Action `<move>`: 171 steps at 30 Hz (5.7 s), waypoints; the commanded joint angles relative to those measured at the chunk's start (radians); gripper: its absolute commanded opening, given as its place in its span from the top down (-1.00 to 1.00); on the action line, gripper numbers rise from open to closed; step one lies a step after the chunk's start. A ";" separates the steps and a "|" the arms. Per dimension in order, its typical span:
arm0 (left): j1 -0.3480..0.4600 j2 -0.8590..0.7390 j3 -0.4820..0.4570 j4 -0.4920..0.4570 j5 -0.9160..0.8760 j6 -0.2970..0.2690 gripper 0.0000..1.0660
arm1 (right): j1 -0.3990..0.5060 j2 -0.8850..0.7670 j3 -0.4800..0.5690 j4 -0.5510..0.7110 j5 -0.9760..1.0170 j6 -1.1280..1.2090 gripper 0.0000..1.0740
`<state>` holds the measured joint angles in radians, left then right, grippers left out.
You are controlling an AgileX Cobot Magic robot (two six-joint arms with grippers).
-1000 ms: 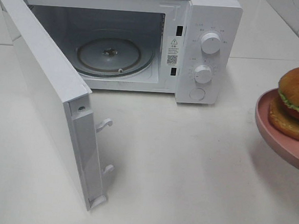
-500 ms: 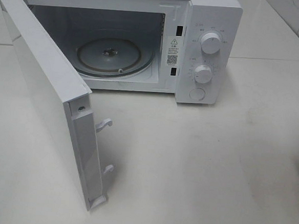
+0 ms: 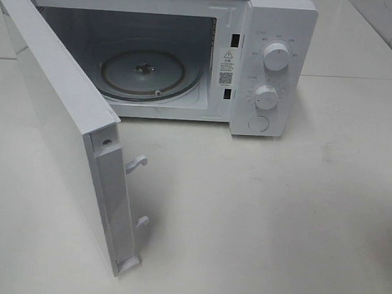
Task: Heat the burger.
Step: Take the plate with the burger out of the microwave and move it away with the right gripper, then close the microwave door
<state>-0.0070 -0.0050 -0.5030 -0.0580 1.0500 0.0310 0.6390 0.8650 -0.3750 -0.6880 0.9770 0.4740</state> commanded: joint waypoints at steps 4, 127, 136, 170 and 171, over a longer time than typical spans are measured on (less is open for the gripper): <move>0.001 -0.020 0.004 -0.005 -0.014 -0.007 -0.88 | -0.004 0.199 -0.055 -0.120 -0.004 0.231 1.00; 0.001 -0.020 0.004 -0.005 -0.014 -0.007 -0.88 | -0.141 -0.439 -0.144 0.645 0.055 -0.252 -0.42; 0.001 -0.020 0.004 -0.005 -0.014 -0.007 -0.88 | -0.347 -0.627 -0.140 0.708 0.055 -0.377 -0.42; 0.001 -0.018 0.004 -0.005 -0.014 -0.007 -0.88 | -0.534 -0.895 -0.132 0.751 0.060 -0.416 -0.39; 0.001 -0.018 0.004 -0.005 -0.014 -0.007 -0.88 | -0.534 -0.895 -0.132 0.751 0.060 -0.416 -0.39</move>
<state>-0.0070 -0.0050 -0.5030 -0.0580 1.0500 0.0310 0.1090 -0.0040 -0.5090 0.0600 1.0380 0.0670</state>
